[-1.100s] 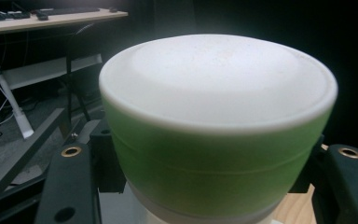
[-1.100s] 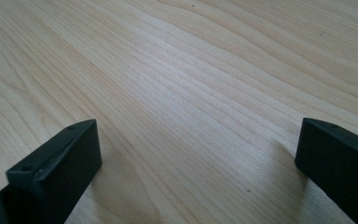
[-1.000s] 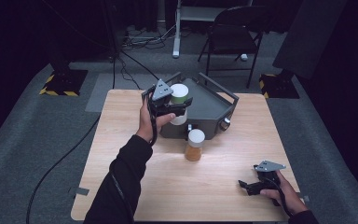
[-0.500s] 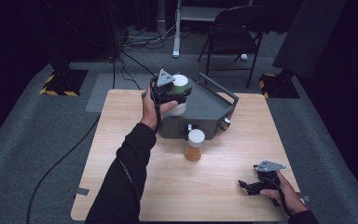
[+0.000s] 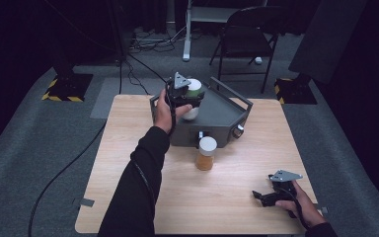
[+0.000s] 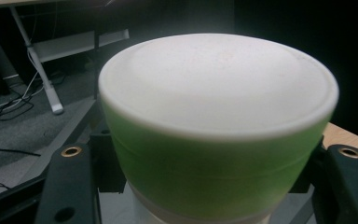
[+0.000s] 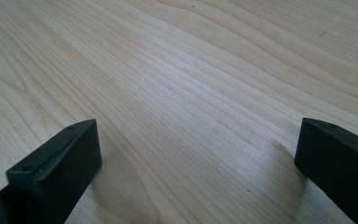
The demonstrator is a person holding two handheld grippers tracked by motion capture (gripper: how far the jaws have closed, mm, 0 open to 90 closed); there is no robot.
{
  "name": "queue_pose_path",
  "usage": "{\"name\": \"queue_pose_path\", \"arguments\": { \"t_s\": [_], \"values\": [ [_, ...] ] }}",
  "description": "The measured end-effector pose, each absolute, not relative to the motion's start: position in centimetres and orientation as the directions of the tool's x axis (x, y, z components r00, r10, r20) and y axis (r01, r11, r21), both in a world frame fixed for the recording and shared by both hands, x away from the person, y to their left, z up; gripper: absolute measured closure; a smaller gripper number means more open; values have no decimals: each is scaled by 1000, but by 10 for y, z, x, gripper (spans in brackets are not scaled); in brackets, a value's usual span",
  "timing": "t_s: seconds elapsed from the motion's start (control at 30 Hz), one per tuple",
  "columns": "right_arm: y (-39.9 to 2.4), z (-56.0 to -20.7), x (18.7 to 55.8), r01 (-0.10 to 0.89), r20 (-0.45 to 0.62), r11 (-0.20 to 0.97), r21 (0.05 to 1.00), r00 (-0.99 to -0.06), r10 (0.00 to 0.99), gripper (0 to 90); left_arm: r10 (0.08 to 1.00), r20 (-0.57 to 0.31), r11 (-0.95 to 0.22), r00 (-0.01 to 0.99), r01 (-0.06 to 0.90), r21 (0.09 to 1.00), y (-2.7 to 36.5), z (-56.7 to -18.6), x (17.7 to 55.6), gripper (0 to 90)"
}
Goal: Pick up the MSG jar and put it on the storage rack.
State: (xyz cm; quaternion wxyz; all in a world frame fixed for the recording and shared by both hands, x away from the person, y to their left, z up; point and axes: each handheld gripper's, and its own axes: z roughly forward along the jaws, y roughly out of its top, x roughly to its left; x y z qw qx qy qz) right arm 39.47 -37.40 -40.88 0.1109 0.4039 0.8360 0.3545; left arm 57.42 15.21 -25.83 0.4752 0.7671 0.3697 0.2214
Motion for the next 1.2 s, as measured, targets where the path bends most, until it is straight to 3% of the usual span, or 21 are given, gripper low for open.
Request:
{"name": "queue_pose_path", "arguments": {
  "t_s": [0.93, 1.07, 1.2],
  "values": [
    [-374, -409, 395, 597, 101, 423, 682, -650, 753, 1, 791, -16, -281, 612, 386, 879, 151, -277, 581, 331],
    [-374, -409, 395, 597, 102, 422, 682, -649, 754, 1, 793, -17, -284, 609, 394, 874, 150, -277, 581, 285],
    [-374, -409, 395, 597, 101, 423, 682, -650, 753, 1, 784, -37, -292, 620, 421, 859, 151, -280, 586, 153]
  ]
}}
